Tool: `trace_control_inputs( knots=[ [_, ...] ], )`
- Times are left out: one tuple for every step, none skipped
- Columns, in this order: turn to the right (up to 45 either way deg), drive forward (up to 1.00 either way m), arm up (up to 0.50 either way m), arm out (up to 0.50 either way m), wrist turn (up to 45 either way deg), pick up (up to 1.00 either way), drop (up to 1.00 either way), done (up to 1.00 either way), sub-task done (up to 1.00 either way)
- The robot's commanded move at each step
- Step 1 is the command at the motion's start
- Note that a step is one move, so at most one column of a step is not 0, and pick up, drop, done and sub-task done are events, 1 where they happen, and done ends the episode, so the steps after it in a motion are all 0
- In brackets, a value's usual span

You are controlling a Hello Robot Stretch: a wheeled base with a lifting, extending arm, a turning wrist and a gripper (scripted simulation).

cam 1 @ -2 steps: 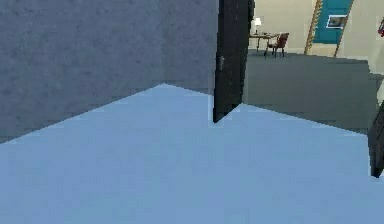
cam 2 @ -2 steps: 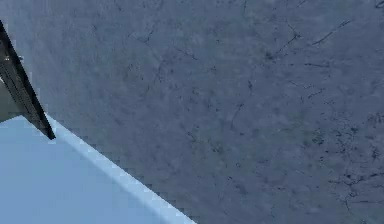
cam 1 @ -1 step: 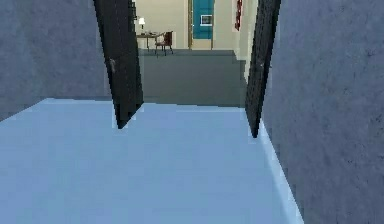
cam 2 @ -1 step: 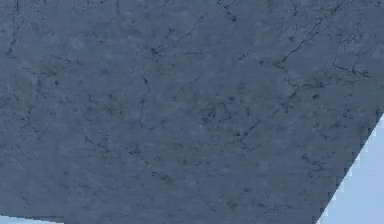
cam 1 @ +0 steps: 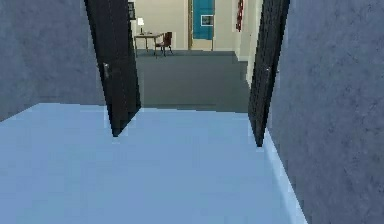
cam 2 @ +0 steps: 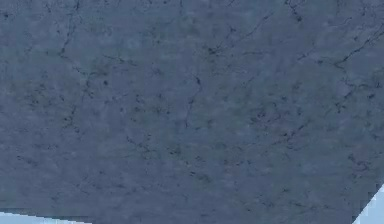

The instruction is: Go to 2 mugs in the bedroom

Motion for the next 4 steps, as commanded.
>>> trace_control_inputs(
  knots=[
    [6.0, 0.0, 0.0, 0.0, 0.0, 0.0, 0.0, 0.0, 0.0],
    [0.0, 1.0, 0.0, 0.0, 0.0, 0.0, 0.0, 0.0, 0.0],
    [3.0, 0.0, 0.0, 0.0, 0.0, 0.0, 0.0, 0.0, 0.0],
    [0.0, 1.0, 0.0, 0.0, 0.0, 0.0, 0.0, 0.0, 0.0]
  ],
)
